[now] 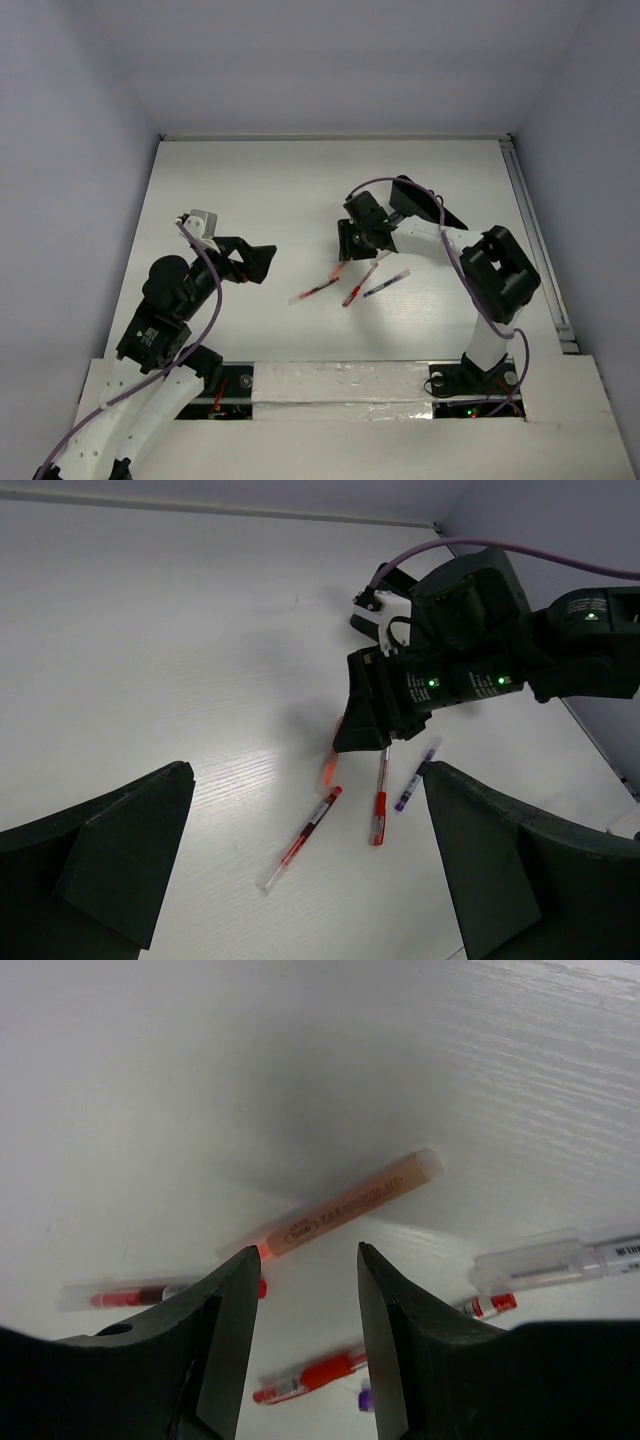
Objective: Sort the stationery into containers
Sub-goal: Pick up the pen from the center of the board.
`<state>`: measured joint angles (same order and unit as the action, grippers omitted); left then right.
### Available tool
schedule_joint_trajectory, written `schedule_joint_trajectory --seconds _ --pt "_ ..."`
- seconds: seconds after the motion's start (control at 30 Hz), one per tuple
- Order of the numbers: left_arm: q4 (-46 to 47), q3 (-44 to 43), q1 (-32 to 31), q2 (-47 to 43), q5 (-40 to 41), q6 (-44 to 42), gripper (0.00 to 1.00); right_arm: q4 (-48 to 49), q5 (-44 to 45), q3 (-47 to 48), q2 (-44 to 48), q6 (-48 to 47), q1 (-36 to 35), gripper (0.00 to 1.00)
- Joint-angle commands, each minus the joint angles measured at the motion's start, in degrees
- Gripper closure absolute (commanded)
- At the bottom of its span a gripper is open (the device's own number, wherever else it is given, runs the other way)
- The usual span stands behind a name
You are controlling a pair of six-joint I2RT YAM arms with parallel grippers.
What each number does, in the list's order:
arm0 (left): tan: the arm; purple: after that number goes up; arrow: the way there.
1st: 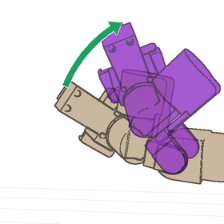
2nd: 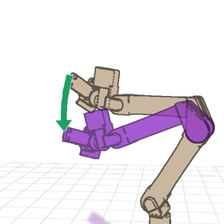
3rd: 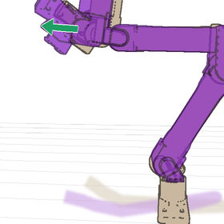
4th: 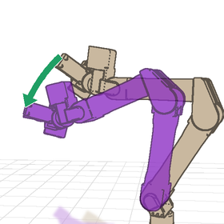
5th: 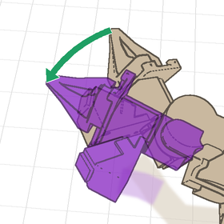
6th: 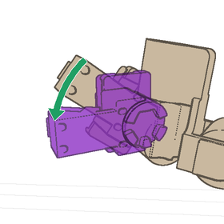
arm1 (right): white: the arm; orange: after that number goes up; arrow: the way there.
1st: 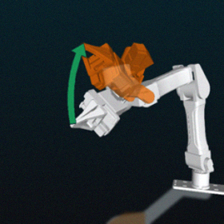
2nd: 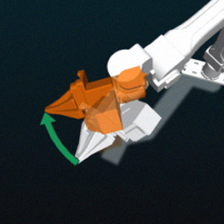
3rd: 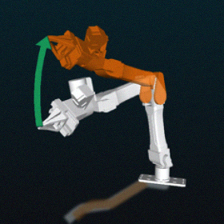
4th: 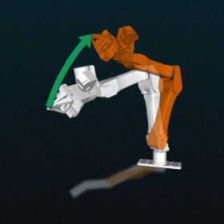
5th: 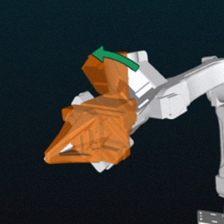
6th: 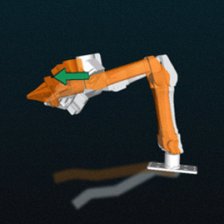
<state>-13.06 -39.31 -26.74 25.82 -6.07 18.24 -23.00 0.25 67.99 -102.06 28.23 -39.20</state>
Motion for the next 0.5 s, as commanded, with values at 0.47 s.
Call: schedule_joint_trajectory --seconds 0.47 --pt "2.86 0.29 0.46 -0.25 -1.23 -0.66 0.01 5.08 10.82 6.72 -9.82 1.13 -0.26 0.64"
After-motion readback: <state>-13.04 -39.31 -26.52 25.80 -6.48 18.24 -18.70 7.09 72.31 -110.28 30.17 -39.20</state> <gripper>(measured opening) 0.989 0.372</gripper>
